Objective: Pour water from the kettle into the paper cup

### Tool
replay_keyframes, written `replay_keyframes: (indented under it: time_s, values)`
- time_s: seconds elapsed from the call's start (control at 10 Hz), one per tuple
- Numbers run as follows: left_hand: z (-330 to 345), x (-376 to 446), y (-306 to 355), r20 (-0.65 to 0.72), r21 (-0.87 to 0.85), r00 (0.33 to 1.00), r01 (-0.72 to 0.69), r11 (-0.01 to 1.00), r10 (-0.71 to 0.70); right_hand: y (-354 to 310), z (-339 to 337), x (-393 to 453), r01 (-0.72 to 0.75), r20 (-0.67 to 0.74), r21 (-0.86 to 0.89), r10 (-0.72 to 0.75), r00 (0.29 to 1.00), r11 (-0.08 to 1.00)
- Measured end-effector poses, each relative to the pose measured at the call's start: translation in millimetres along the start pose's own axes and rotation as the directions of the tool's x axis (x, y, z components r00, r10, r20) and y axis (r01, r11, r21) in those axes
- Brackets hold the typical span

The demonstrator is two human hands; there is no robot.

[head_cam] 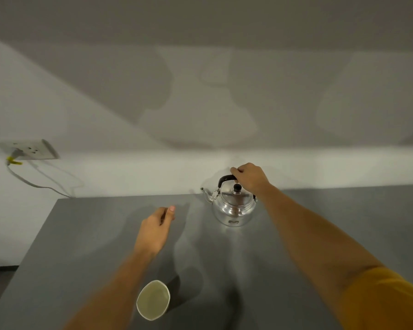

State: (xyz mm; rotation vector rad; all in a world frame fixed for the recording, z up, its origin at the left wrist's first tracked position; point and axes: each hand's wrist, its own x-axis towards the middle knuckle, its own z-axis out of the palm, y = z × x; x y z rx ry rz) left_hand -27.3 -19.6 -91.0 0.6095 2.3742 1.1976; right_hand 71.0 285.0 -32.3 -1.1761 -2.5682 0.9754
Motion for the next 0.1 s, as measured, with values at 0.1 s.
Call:
replay_keyframes:
  time_s: [0.1]
  values:
    - [-2.9,-9.2,9.6,-0.023,0.014,1.000,-0.016,1.000,0.017,-2.8,-11.5,-6.2,0.067,-0.029,-0.031,-0.068,0.997,0.997]
